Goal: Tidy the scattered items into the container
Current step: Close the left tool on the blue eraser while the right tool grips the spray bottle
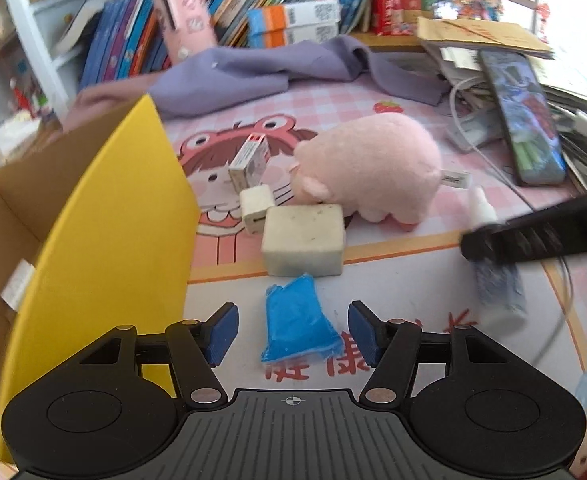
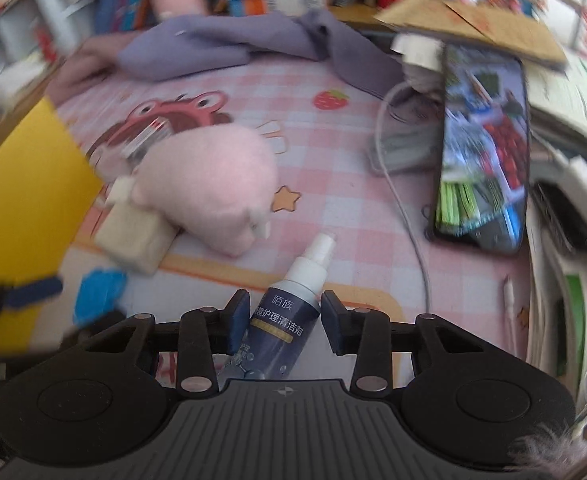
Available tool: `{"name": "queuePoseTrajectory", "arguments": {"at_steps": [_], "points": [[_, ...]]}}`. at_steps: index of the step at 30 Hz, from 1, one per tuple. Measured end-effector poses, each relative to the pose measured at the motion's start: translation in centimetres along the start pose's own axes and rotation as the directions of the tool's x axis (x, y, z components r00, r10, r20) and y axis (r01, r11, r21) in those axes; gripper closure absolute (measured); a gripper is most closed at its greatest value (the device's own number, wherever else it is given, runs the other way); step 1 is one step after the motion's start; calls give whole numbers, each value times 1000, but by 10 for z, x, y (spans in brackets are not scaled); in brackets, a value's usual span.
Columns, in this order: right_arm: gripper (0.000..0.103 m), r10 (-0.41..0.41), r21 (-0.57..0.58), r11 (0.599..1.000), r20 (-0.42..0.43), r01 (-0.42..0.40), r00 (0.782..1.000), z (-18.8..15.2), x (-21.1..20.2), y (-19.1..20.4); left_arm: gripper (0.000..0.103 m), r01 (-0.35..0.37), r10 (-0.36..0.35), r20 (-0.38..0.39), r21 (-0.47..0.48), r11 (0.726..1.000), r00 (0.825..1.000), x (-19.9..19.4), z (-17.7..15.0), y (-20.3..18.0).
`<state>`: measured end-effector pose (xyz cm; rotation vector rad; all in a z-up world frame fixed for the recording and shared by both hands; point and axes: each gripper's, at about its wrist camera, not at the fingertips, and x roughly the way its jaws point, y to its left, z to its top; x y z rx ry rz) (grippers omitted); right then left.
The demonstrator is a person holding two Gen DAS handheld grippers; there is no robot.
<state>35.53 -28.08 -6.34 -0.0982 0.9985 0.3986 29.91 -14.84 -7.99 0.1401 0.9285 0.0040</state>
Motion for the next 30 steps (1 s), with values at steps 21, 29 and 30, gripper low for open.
{"name": "queuePoseTrajectory", "arguments": {"at_steps": [21,29,30], "points": [[66,-23,-73,997,-36,20,999,-15,6,1,75,63,-63,10,-23,998,998,-1,2,0],[72,18,-38,999,-32,-19,999,-20,-4,-3,75,83,-82,35,-19,996,996,-20,-2,2],[72,24,-33,999,-27,-24,999,-22,-7,-3,76,87,-86,41,-17,996,995,-23,-2,2]]}}
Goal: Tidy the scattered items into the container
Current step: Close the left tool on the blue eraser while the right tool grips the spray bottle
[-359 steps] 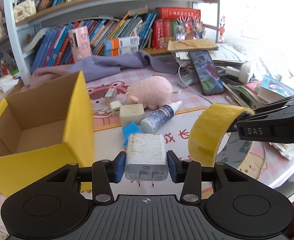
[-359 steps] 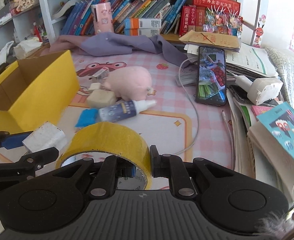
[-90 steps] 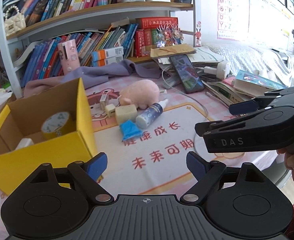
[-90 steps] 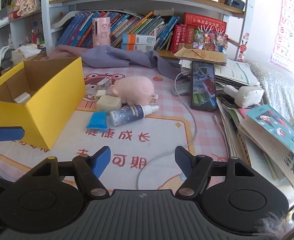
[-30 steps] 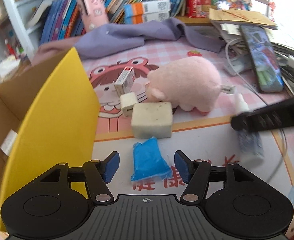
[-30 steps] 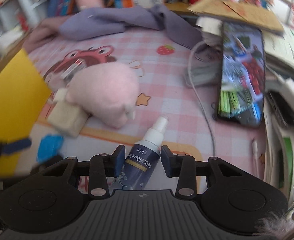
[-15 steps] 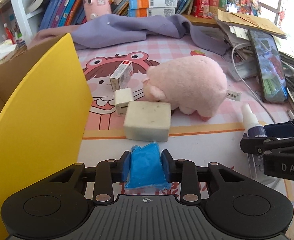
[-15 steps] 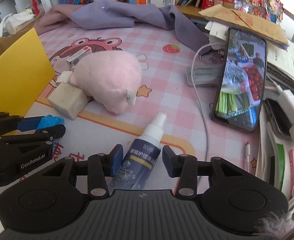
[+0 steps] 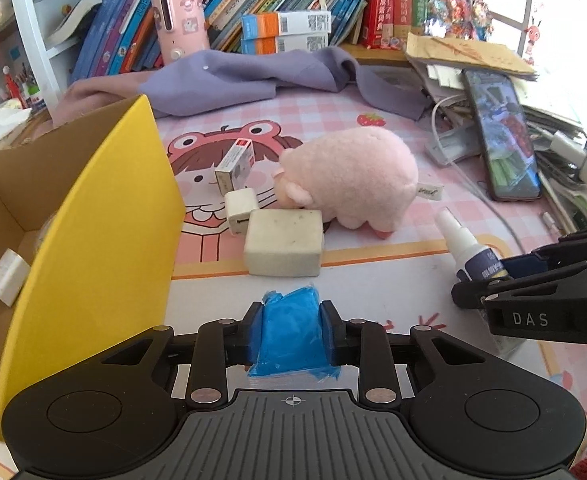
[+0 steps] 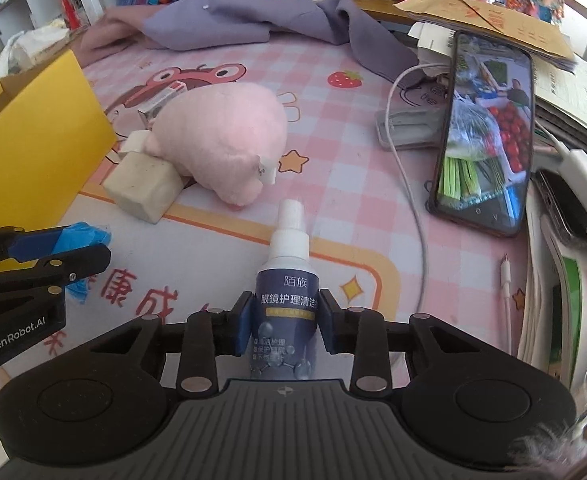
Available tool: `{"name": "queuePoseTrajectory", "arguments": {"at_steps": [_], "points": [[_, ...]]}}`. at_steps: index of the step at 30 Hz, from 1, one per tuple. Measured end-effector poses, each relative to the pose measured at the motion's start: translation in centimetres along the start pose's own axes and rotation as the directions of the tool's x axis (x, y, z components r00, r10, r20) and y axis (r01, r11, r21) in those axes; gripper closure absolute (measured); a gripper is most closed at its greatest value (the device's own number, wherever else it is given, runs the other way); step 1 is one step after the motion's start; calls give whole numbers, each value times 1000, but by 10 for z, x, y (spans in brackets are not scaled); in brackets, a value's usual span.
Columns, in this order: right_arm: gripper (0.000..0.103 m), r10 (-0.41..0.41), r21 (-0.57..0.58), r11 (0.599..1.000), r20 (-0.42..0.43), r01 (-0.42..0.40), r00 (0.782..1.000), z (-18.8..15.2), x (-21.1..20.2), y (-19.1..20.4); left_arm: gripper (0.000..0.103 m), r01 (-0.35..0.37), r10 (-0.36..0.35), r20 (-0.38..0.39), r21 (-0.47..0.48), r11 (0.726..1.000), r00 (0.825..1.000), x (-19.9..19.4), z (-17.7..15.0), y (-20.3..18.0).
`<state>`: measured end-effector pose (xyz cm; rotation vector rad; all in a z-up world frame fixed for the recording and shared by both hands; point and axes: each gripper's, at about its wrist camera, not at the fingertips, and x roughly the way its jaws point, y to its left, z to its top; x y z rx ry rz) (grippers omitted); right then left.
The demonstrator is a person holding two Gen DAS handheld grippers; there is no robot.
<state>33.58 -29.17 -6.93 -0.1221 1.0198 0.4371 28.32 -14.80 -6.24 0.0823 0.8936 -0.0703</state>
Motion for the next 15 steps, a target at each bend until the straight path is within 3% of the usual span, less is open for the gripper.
{"name": "queuePoseTrajectory", "arguments": {"at_steps": [15], "points": [[72,17,-17,1000,158,-14,987,-18,-65,29,77,81,-85,119,35,996,989,-59,-12,3]]}}
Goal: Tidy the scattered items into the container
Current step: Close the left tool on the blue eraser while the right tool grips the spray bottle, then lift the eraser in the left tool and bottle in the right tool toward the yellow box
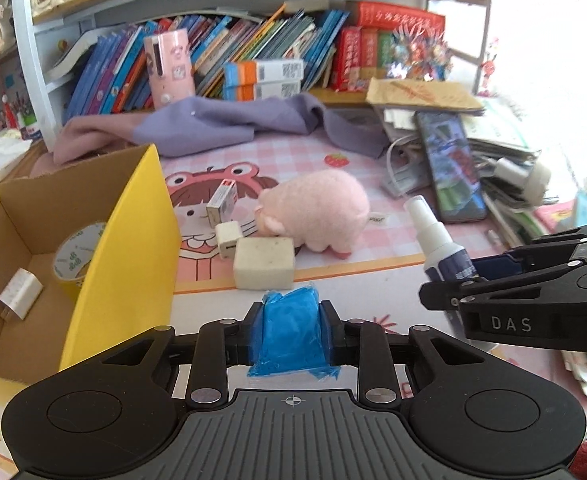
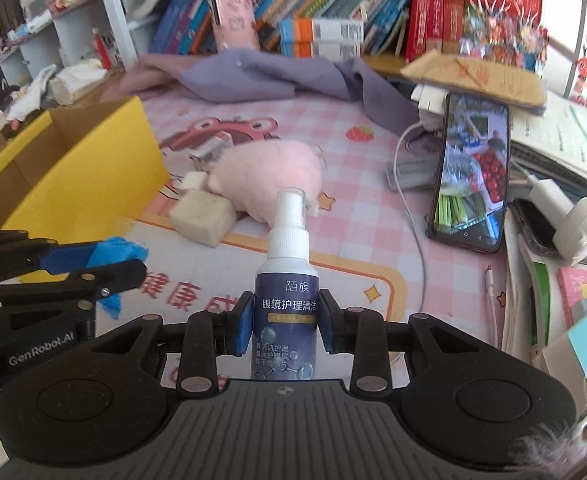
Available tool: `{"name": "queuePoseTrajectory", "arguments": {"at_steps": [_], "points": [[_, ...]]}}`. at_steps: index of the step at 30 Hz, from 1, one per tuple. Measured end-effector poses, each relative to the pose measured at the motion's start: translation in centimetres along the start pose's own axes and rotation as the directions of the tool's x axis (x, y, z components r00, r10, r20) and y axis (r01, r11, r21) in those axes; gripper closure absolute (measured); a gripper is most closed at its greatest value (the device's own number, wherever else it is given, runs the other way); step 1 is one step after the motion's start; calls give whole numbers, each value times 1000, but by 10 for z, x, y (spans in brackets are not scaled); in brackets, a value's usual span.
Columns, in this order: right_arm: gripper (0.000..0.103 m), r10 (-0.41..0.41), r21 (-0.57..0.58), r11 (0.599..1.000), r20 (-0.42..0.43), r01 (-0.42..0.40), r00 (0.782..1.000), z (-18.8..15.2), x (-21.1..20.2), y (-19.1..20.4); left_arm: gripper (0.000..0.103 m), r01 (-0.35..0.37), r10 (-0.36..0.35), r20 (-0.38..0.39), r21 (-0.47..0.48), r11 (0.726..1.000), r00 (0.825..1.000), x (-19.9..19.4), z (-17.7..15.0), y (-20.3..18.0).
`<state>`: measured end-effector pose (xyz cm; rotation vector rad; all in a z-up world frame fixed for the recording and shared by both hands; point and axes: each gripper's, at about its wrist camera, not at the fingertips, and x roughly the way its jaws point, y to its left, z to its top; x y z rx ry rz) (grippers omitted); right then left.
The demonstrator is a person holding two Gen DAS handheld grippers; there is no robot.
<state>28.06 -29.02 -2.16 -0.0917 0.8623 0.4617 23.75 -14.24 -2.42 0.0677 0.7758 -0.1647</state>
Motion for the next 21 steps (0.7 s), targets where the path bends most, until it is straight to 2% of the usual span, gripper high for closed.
{"name": "queuePoseTrajectory", "arguments": {"at_steps": [11,21], "points": [[72,-69,20,998,100,67,993,-23,-53,48,77,99,-107,106,84,992,989,-60,-23,18],[72,-87,28,996,105,85,991,-63,-83,124,77,109,-118,127,74,991,985,-118,-72,63]]}}
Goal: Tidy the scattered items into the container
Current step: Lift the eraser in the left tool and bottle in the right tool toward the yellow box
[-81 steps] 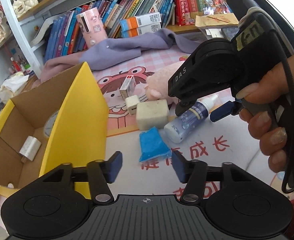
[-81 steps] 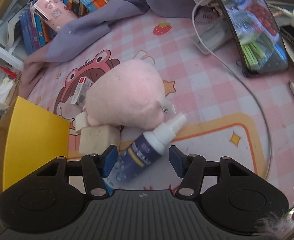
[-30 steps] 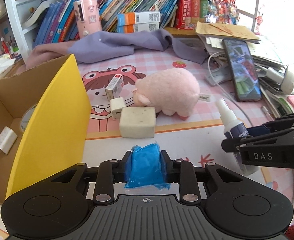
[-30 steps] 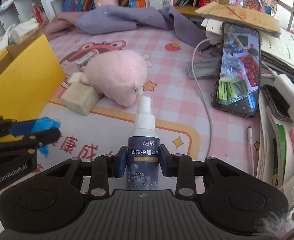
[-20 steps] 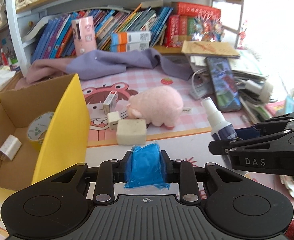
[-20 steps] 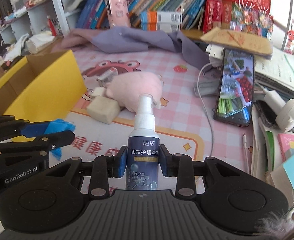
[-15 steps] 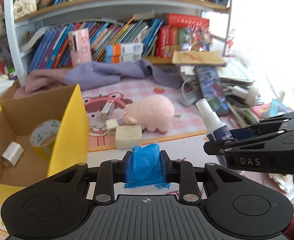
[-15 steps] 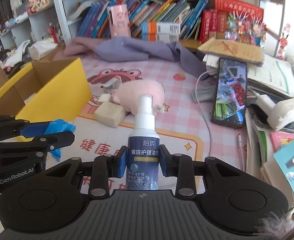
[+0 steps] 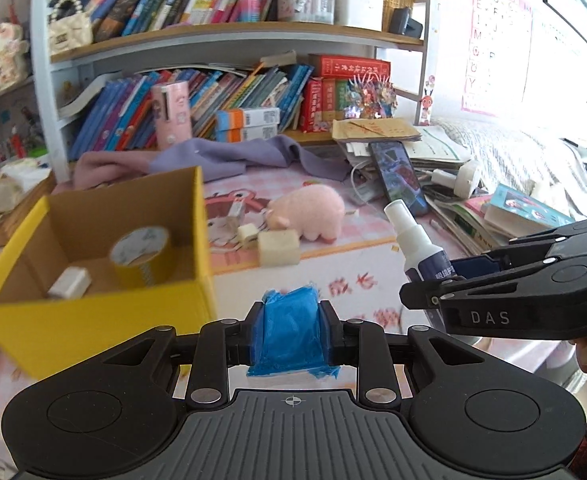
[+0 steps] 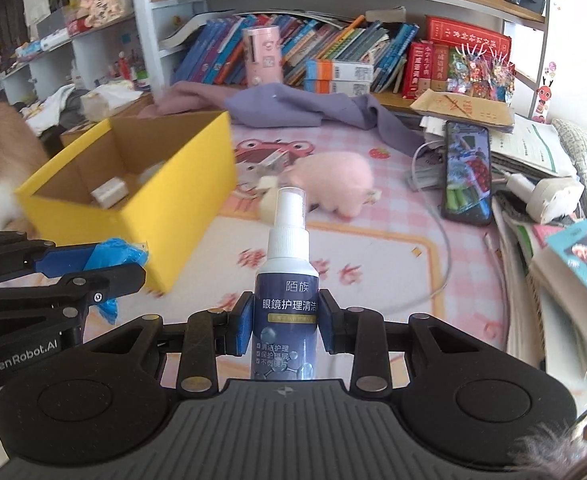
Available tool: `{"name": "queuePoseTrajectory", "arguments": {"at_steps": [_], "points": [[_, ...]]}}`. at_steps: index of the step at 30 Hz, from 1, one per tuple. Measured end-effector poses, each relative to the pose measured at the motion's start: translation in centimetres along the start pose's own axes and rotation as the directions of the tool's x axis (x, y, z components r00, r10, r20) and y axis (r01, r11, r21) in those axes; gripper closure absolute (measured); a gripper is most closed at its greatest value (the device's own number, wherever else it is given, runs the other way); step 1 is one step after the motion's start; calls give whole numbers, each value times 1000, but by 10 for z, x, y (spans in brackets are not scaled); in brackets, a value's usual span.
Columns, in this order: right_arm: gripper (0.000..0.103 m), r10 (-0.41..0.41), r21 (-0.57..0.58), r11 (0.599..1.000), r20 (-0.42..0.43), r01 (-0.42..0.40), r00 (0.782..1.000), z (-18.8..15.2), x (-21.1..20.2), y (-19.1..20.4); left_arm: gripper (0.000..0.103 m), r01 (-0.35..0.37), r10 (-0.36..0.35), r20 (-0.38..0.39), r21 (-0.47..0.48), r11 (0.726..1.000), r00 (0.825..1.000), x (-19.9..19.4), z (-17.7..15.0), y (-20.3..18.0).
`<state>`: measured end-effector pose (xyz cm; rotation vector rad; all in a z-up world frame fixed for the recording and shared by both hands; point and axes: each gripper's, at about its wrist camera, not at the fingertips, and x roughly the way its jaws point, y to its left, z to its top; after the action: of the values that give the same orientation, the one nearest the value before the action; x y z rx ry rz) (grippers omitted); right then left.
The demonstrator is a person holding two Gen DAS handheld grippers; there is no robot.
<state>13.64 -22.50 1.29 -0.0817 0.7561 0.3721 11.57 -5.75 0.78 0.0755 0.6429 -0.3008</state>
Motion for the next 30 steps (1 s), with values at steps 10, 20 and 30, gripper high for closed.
{"name": "queuePoseTrajectory", "arguments": {"at_steps": [10,20,30], "points": [[72,11,13,1000,9,-11,1000,-39,-30,66,78,-11,11,-5,18,1000,1000,-56,-43,33],[72,52,-39,998,17,-51,999,-42,-40,114,78,-59,60,15,-38,998,998,-89,-63,66],[72,76,-82,994,21,-74,997,-43,-43,137,78,-84,86,26,-61,995,996,-104,-73,84]]}}
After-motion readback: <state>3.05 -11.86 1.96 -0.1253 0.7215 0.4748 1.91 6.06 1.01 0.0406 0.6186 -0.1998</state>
